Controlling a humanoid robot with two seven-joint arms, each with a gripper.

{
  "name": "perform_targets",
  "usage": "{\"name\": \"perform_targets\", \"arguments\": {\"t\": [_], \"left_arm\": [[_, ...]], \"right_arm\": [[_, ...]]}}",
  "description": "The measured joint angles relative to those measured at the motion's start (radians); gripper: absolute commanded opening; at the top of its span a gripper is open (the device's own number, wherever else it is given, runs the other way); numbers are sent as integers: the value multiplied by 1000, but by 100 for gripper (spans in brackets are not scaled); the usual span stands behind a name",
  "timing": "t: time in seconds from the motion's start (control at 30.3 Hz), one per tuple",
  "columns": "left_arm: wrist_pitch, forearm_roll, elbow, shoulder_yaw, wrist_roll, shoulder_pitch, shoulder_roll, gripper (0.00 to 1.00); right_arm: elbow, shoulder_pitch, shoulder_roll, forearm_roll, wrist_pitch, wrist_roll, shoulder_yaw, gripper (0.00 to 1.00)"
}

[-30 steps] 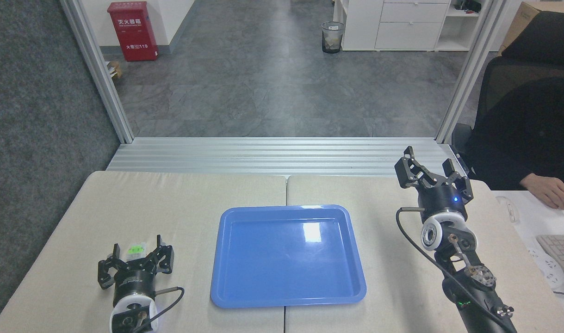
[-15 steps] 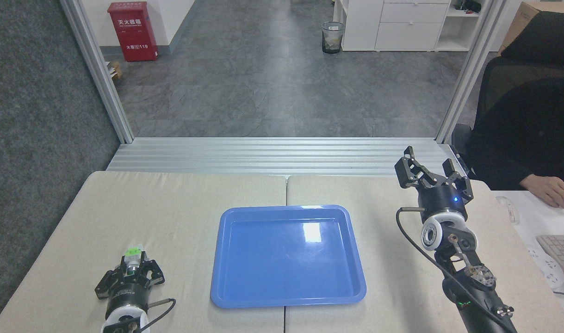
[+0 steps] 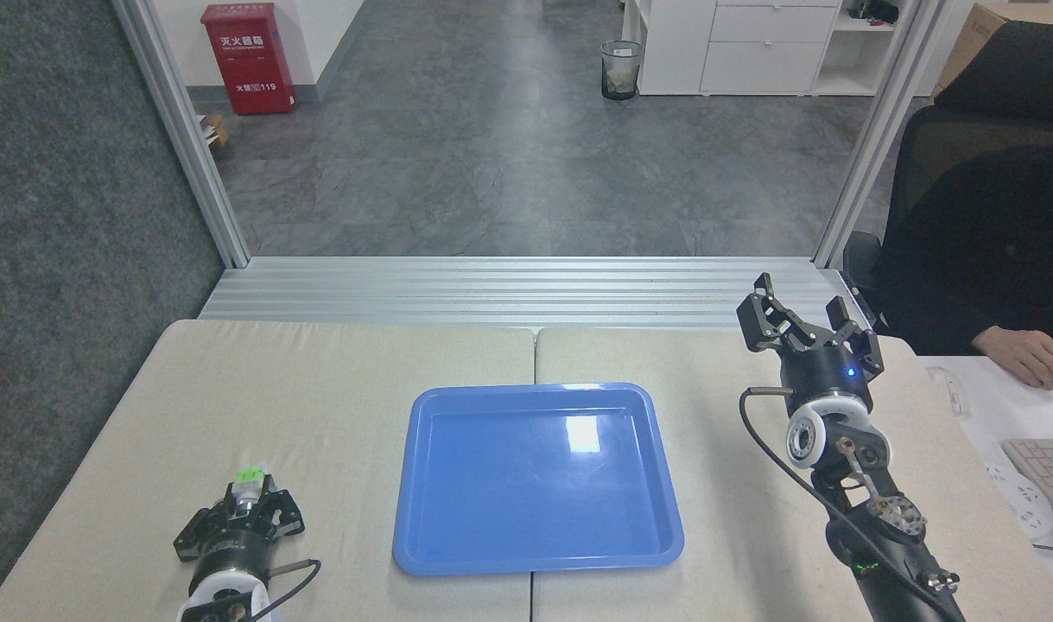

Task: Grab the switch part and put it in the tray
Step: 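Carry the switch part over the blue tray with the left gripper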

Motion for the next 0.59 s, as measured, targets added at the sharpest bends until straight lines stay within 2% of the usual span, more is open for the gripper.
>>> {"name": "perform_targets", "arguments": {"t": [0.33,0.59], "left_arm": [[-4,4,-55,1,-89,-8,2,0],[-6,0,-157,-9,-80,-47,-8,0]], "right_arm": [[0,0,0,0,0,0,0,100],[0,0,0,0,0,0,0,100]]}}
